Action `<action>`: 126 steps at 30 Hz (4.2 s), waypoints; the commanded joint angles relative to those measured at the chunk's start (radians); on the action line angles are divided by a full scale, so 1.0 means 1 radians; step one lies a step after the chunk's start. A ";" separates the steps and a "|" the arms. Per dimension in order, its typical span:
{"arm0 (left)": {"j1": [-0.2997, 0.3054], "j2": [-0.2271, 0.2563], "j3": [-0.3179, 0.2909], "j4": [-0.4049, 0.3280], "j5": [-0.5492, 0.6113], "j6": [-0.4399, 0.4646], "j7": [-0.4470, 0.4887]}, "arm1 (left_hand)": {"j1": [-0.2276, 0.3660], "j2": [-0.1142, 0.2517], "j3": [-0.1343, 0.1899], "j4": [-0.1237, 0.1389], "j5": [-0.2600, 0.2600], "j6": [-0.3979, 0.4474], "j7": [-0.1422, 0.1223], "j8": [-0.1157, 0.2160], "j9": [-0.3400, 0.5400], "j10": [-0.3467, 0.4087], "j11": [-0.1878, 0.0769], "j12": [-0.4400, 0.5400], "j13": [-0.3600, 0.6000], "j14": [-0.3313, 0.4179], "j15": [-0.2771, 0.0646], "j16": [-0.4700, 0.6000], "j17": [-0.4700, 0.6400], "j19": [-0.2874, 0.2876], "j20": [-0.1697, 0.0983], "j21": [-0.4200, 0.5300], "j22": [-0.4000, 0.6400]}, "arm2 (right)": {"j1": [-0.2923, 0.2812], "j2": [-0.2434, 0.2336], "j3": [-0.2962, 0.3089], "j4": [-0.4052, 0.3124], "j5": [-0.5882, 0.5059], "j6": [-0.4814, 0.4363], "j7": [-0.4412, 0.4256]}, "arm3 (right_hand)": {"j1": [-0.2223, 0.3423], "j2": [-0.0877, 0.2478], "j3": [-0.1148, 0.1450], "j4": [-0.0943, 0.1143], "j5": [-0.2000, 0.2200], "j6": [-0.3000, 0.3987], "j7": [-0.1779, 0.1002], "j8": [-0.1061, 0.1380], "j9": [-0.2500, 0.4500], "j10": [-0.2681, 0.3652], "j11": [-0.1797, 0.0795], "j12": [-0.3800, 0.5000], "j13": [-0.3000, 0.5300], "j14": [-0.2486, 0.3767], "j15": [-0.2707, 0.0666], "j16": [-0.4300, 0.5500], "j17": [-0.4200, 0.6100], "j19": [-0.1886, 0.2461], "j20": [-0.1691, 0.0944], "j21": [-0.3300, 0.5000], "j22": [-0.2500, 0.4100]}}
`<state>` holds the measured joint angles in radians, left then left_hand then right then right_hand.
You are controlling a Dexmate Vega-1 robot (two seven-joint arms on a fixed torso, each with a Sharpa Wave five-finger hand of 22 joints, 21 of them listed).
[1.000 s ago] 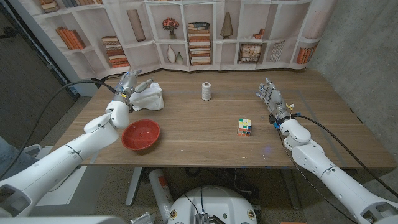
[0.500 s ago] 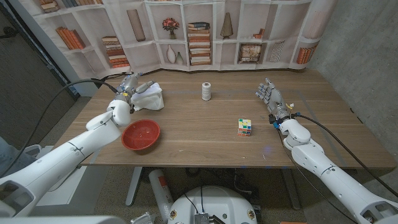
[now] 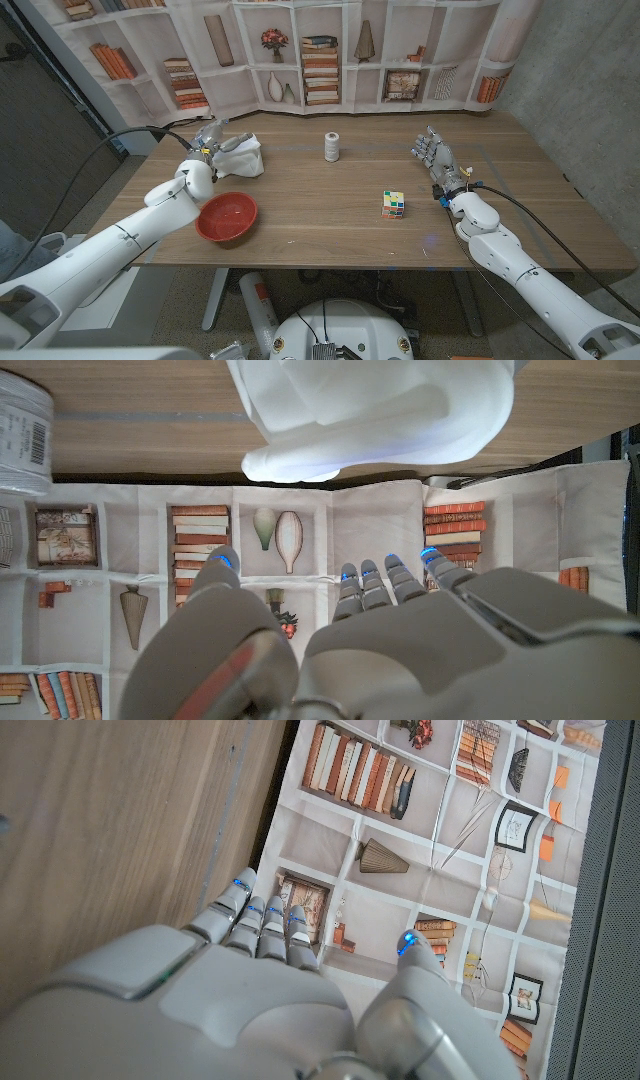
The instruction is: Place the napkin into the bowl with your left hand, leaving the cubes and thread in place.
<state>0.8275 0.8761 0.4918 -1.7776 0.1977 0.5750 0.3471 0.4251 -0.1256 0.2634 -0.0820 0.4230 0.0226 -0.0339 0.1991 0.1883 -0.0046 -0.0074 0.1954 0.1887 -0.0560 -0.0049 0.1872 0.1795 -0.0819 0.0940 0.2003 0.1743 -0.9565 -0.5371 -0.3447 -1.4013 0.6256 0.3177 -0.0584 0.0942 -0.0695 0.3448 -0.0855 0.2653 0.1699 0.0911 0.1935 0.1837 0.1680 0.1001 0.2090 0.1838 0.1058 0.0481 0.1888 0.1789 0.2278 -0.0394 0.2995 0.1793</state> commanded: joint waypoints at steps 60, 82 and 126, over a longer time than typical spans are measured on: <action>-0.124 -0.029 0.131 0.085 0.018 0.108 -0.080 | 0.100 -0.015 -0.024 -0.047 0.008 -0.007 -0.071 0.006 0.009 -0.023 -0.070 0.008 0.008 0.004 0.059 0.004 0.006 0.113 0.123 0.021 0.009 | -0.067 -0.019 0.017 -0.086 -0.010 0.001 -0.048 | 0.000 0.012 -0.011 -0.002 -0.008 0.015 -0.003 0.002 0.004 0.013 0.002 0.003 0.001 0.014 0.003 0.001 0.006 0.010 0.006 -0.022 0.002; -0.170 -0.065 0.172 0.161 0.010 0.104 -0.110 | 0.113 -0.011 -0.027 -0.049 0.007 -0.006 -0.072 0.006 0.010 -0.028 -0.072 0.008 0.008 0.003 0.064 0.004 0.007 0.113 0.123 0.015 0.009 | -0.054 -0.010 0.015 -0.062 -0.006 0.001 -0.042 | 0.001 0.015 -0.013 -0.003 -0.008 0.015 -0.003 0.002 0.004 0.013 0.001 0.003 0.001 0.015 0.003 0.001 0.006 0.011 0.007 -0.029 0.002; -0.251 -0.130 0.258 0.267 0.004 0.120 -0.176 | 0.166 0.013 -0.022 -0.058 0.004 -0.001 -0.078 0.010 0.010 -0.020 -0.078 0.016 0.009 0.040 0.074 0.016 0.006 0.160 0.120 0.024 0.012 | -0.059 -0.024 0.024 -0.058 0.005 -0.001 -0.030 | 0.003 0.019 -0.016 -0.005 -0.008 0.014 -0.007 0.001 0.004 0.013 -0.003 0.002 0.002 0.018 0.007 0.001 0.006 0.012 0.012 -0.042 0.003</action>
<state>0.5826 0.7558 0.7424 -1.5257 0.2194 0.6981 0.1804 0.5720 -0.1155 0.2384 -0.1324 0.4297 0.0161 -0.1021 0.2002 0.1927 -0.0313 -0.0768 0.2003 0.1931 -0.0281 0.0638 0.1930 0.1838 0.0640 0.2126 0.2176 0.1831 -1.0055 -0.5530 -0.3252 -1.4481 0.6288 0.3164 -0.0864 0.0953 -0.0574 0.3309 -0.0911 0.2585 0.1750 0.0859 0.1935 0.1837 0.1752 0.0965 0.2090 0.1835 0.1127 0.0553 0.1888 0.1789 0.2368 -0.0303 0.2587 0.1790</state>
